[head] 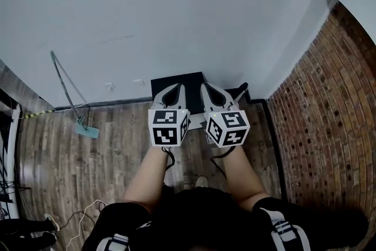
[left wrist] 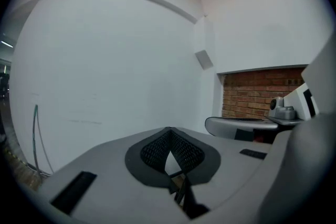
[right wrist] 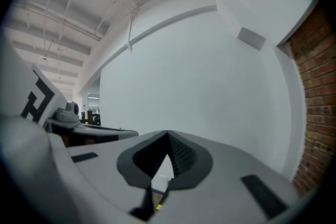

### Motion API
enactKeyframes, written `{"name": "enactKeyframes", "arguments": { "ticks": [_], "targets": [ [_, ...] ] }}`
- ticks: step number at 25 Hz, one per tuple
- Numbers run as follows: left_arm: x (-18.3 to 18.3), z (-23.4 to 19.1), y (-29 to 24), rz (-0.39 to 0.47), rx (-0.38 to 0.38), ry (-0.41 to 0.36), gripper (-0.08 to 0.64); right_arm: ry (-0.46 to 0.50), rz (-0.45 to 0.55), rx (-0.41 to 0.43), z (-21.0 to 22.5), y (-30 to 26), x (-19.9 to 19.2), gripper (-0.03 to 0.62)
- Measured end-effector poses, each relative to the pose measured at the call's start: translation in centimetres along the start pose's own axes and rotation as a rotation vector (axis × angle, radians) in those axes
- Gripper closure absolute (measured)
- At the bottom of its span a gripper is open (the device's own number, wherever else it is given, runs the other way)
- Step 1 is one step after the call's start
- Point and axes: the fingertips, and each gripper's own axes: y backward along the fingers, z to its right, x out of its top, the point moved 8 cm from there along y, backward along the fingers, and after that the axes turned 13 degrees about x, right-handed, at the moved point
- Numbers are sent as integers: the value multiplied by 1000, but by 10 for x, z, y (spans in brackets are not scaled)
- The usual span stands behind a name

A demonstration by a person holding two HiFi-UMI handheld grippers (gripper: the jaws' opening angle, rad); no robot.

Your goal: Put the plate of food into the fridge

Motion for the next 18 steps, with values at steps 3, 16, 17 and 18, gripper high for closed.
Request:
{"name": "enactKeyframes", "arguments": {
  "ticks": [3, 16, 17, 18],
  "targets": [
    [12, -1, 8, 22, 27, -2, 563, 21, 28, 37, -5, 4, 14, 580],
    [8, 22, 14, 20, 71, 0, 563, 55, 6, 120, -1, 13, 14, 580],
    [8, 24, 14, 20, 71, 0, 563, 58, 5, 121, 0, 15, 14, 580],
    [7, 27, 13, 19, 71, 0, 563, 60, 4, 122, 1, 16, 14, 580]
  ]
}}
